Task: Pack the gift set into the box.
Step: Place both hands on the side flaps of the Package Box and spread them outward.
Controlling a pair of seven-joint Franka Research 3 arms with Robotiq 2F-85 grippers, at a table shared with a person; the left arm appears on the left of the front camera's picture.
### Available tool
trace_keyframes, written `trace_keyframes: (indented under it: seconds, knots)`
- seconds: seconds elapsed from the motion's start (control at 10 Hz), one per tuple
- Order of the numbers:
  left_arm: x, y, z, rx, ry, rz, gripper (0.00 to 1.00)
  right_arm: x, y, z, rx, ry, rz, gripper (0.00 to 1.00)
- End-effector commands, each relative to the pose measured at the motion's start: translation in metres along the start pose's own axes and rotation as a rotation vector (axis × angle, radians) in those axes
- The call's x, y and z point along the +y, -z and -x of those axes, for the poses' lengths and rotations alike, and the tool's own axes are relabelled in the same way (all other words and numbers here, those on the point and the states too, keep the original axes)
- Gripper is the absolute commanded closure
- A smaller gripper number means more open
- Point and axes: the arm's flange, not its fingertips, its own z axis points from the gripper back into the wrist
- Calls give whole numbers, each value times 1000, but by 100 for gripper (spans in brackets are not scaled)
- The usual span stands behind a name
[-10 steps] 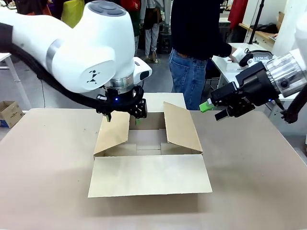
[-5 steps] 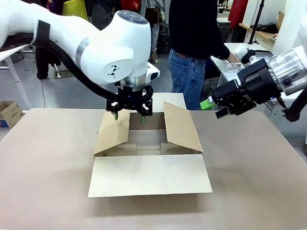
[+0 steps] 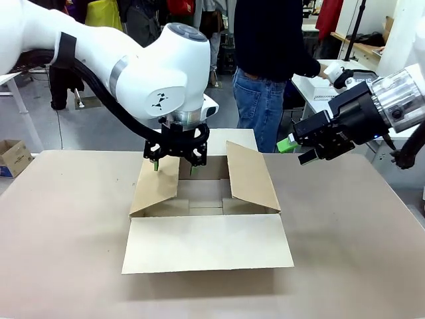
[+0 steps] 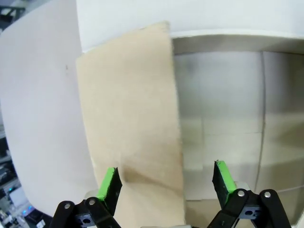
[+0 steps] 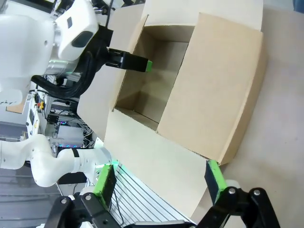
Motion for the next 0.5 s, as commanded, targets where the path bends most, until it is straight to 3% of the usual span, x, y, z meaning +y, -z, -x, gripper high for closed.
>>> trace_keyframes:
  seconds: [0.0,0.2,0.3,0.4]
  knots:
    - [-8,-5,-6,-5,-74,-39,0,0,0,0,-2,1,-2,0]
    - [-8,-7,-9,13,-143,-27,0,0,0,0,-2,1,-2,0]
    - [-2,3,-4,14,-58,-16,0,0,0,0,-2,1,-2,0]
    - [-2,3,-4,14,-58,-16,0,0,0,0,-2,1,-2,0]
